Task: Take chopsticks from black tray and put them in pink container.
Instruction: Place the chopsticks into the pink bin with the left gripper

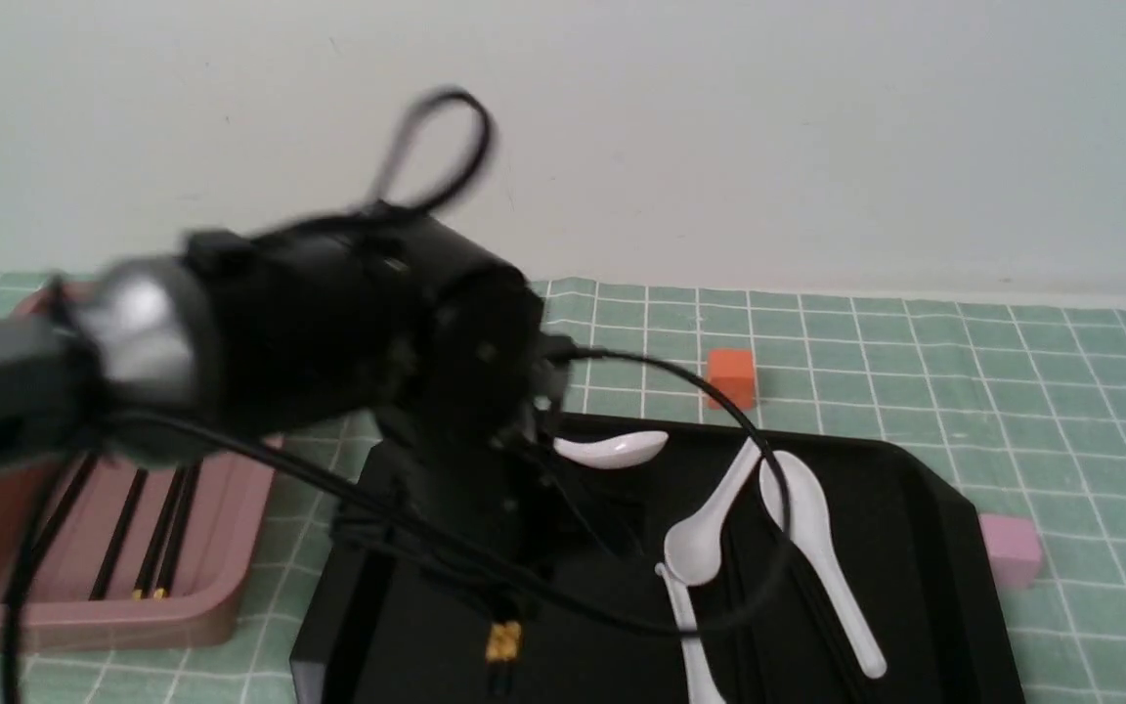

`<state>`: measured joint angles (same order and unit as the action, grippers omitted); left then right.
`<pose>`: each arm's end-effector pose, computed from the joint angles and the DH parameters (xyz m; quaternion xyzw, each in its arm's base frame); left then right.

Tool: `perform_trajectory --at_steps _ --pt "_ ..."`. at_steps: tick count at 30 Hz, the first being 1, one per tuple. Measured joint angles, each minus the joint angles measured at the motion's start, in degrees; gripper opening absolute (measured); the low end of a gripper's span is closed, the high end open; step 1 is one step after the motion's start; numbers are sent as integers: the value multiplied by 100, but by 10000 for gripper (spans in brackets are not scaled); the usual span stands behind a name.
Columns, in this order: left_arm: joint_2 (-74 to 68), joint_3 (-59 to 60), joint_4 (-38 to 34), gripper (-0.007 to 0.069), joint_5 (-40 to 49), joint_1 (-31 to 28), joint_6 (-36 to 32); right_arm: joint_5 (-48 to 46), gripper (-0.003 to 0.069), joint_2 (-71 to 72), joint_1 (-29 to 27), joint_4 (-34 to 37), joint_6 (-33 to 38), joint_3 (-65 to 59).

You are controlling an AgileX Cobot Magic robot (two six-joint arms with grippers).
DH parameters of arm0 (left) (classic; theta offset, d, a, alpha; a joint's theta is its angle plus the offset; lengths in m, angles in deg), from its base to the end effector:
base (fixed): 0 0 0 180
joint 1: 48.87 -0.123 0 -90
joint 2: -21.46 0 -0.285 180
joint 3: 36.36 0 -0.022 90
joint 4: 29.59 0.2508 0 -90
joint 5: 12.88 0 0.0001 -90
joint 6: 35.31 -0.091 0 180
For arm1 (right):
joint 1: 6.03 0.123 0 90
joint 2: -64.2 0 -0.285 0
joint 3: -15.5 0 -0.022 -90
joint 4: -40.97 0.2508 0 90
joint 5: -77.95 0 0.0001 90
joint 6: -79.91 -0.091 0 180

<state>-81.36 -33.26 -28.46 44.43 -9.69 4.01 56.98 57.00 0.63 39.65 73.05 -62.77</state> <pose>0.2619 -0.2115 0.2661 0.0029 0.9893 -0.0853 0.1186 0.0525 0.0054 0.1746 -0.0047 0.8009 0.0608 0.5957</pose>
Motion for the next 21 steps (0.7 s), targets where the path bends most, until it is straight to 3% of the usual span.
perform_trajectory --at_steps 4,7,12,16,21 --pt "528 0 100 122 342 -779 -434 0 240 0 0 0 0 0" --pt "801 0 127 122 682 -1834 -1084 0 240 0 0 0 0 0" --pt "654 2 64 122 591 -3243 -1370 0 240 0 0 0 0 0" --pt "297 9 65 122 143 -3913 -1525 0 240 0 0 0 0 0" --pt "-219 9 52 122 -234 -4110 -1558 0 240 0 0 0 0 0"
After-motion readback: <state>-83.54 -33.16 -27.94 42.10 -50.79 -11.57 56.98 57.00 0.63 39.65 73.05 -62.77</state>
